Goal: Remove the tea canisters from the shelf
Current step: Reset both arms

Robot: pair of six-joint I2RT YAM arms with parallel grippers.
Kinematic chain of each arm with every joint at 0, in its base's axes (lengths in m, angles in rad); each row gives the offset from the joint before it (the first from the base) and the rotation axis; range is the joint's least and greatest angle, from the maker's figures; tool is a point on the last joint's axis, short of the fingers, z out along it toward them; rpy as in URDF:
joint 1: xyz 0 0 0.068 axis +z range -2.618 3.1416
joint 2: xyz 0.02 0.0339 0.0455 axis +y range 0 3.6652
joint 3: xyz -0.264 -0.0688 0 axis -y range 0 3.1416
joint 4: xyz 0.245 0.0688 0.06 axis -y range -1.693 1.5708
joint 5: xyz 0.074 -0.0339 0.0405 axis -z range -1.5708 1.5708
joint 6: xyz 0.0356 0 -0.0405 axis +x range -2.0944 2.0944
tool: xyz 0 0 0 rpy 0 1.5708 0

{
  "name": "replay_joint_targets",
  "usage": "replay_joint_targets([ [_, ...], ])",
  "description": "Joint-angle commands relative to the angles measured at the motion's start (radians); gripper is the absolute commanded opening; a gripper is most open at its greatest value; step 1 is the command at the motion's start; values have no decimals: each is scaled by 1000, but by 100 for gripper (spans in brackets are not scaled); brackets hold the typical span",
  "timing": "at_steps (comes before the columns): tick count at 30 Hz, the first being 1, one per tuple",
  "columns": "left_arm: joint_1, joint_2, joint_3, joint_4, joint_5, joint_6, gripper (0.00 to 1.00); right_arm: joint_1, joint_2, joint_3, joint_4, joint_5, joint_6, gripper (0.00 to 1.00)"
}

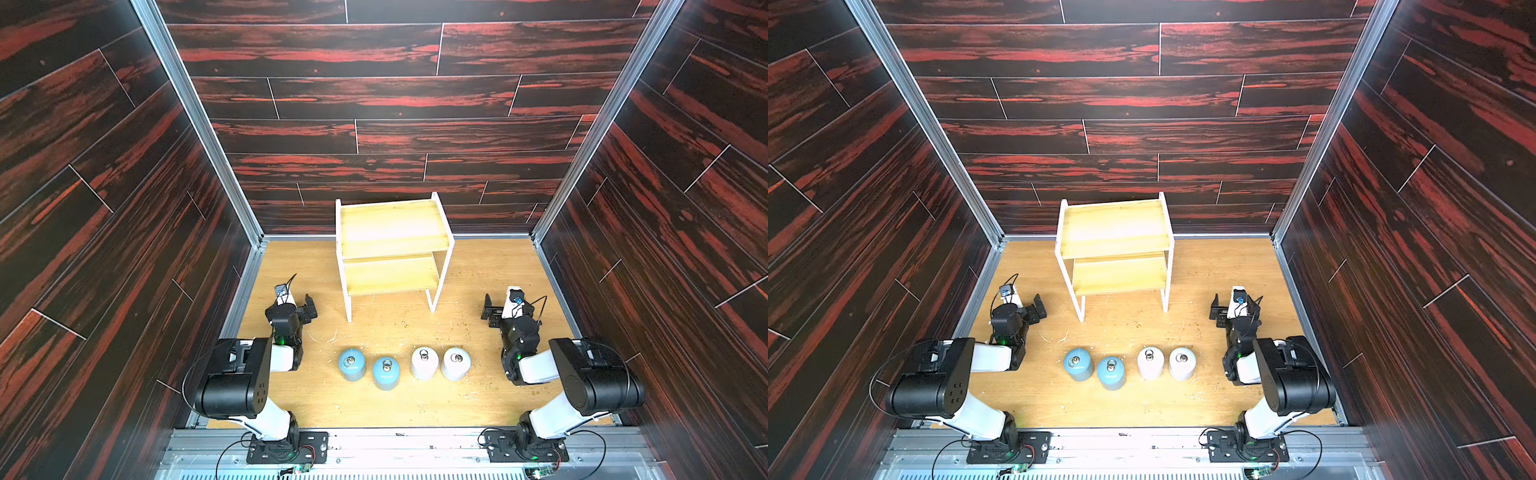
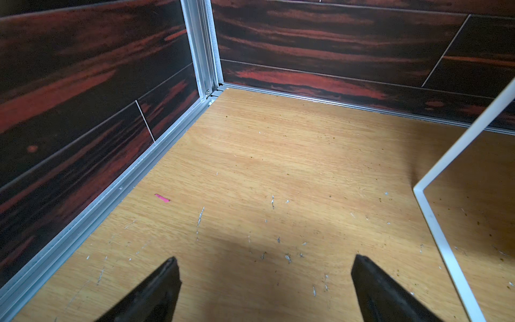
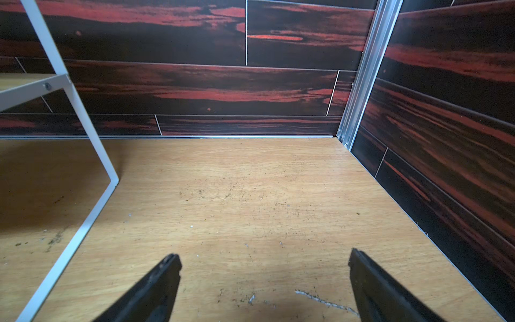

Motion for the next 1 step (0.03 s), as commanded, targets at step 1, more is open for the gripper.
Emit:
replay_joint_targets([
  [1, 3, -2, 9, 12, 7, 12, 100, 6, 3, 8, 20, -2, -6, 98],
])
